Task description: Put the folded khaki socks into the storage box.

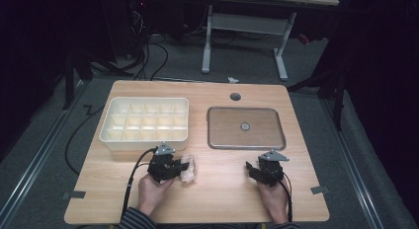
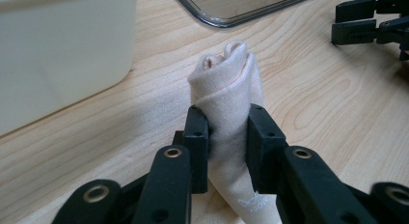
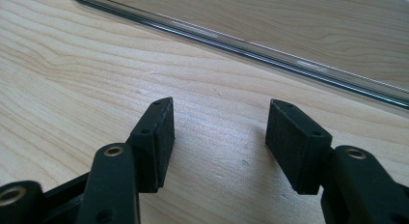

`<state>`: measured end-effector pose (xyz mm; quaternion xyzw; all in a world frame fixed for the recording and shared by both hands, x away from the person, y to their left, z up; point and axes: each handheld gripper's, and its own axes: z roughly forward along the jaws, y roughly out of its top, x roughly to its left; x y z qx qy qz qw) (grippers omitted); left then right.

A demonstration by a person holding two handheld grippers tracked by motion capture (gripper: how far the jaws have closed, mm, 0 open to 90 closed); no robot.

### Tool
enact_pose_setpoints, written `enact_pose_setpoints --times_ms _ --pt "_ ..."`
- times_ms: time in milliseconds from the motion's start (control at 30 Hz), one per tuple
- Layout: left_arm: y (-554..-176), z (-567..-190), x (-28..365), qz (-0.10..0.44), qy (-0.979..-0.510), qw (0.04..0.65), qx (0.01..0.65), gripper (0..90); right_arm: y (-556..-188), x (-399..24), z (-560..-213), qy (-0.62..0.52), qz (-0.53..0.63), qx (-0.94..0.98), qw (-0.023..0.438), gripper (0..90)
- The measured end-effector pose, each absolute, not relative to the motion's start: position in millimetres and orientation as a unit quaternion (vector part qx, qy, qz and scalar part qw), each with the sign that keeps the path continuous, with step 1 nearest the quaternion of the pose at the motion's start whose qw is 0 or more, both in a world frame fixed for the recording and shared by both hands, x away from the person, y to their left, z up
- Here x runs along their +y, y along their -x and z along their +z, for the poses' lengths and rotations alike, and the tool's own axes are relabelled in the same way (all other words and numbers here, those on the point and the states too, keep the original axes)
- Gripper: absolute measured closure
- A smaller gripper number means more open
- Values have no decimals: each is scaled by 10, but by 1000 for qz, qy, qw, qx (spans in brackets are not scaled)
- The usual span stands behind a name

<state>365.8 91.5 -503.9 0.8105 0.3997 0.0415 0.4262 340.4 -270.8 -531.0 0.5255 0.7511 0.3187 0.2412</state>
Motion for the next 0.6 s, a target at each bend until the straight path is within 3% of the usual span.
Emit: enact_pose_setpoints --times_ms 600 --pt "-3581 -4915 1180 46 -797 439 412 737 -3402 -2706 -5311 -524 319 752 241 433"
